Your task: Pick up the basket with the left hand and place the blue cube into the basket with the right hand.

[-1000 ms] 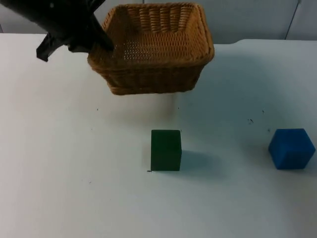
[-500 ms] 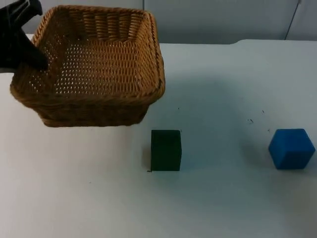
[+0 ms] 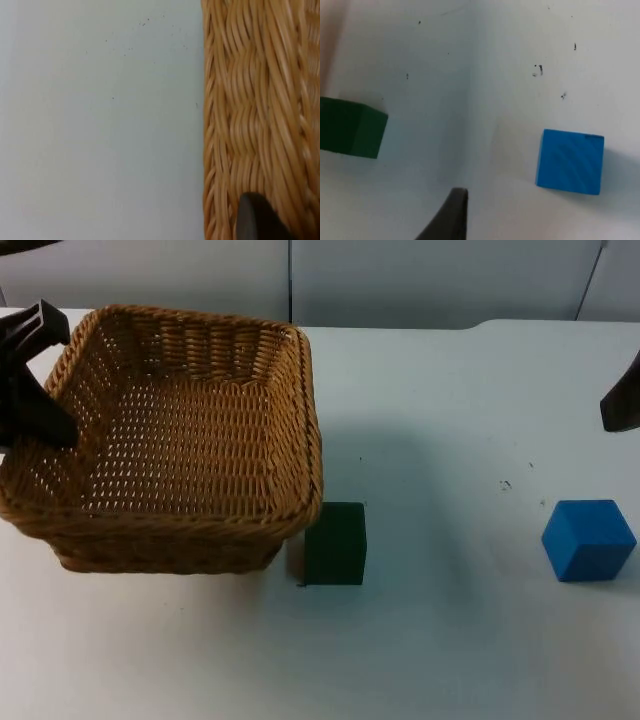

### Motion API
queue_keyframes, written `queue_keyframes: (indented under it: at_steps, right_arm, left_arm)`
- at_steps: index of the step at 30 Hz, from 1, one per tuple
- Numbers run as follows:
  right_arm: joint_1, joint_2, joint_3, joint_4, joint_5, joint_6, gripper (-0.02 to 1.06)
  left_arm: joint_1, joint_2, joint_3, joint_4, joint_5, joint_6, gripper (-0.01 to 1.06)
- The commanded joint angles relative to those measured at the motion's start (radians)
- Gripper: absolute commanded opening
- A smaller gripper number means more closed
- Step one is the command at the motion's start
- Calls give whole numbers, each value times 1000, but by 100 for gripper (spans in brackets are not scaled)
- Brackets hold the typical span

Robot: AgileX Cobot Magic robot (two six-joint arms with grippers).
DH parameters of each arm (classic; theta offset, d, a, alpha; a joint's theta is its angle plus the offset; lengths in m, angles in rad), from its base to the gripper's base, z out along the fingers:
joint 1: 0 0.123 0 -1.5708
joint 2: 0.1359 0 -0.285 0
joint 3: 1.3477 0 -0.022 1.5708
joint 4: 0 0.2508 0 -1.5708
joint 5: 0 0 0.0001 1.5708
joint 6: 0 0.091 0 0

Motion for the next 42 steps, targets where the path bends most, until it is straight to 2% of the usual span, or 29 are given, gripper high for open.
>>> queue_keyframes:
  at_steps: [1, 7, 16, 33, 38, 42]
  right_arm:
    - [7, 19, -5, 0, -13, 10, 101]
    - [7, 107, -5, 2, -42, 29, 101]
    - [7, 254, -14, 2, -108, 37, 100]
    - [7, 413, -117, -3, -115, 69, 100]
    - [7, 454, -139, -97, -108, 167, 97]
    - [7, 488, -141, -106, -103, 176, 96]
  left_arm:
    - [4, -28, 12, -28, -9, 17, 0]
    - [50, -69, 38, -23, -24, 34, 0]
    - [52, -73, 38, -11, -17, 44, 0]
    - [52, -73, 38, -9, -29, 52, 0]
    - [52, -73, 38, -9, -25, 52, 0]
    - [52, -73, 38, -9, -25, 52, 0]
